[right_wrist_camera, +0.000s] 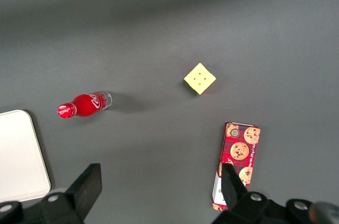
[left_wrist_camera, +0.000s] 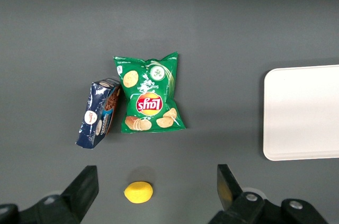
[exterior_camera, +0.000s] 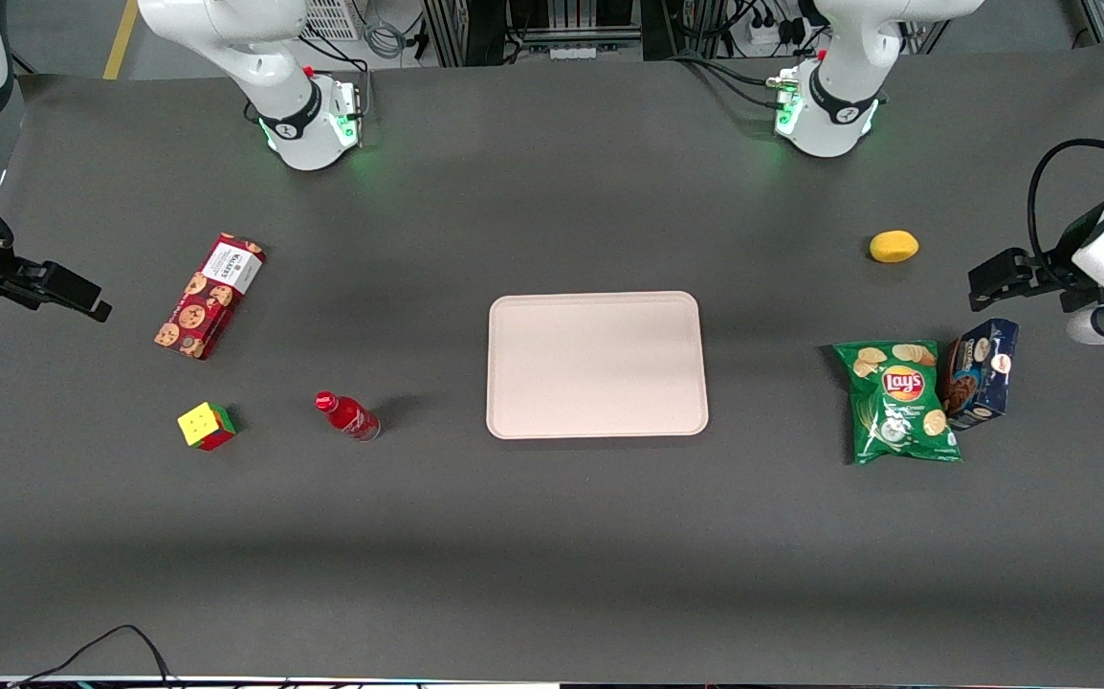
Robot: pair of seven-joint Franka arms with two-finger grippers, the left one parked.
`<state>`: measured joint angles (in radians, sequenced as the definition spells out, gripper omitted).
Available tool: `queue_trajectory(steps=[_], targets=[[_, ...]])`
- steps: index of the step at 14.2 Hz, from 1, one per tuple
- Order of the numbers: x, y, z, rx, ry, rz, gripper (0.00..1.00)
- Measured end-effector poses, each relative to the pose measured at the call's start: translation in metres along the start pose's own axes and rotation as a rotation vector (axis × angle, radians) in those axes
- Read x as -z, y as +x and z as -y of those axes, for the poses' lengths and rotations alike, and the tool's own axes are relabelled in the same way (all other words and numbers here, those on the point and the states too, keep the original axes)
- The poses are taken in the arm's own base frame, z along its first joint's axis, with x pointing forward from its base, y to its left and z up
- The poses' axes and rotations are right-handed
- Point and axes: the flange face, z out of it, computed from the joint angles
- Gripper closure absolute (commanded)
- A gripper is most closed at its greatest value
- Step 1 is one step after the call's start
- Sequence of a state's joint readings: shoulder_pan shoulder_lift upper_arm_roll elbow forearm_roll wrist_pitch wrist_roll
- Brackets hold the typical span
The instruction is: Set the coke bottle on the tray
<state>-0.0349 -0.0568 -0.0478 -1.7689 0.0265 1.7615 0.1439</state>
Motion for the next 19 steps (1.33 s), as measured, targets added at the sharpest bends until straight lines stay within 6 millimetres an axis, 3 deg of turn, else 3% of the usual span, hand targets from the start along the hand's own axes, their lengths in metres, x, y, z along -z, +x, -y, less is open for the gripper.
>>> queue_trajectory(steps=[19], targets=[[-0.004,0.003,-0.01,-0.018,-0.003,0.007,0.0]])
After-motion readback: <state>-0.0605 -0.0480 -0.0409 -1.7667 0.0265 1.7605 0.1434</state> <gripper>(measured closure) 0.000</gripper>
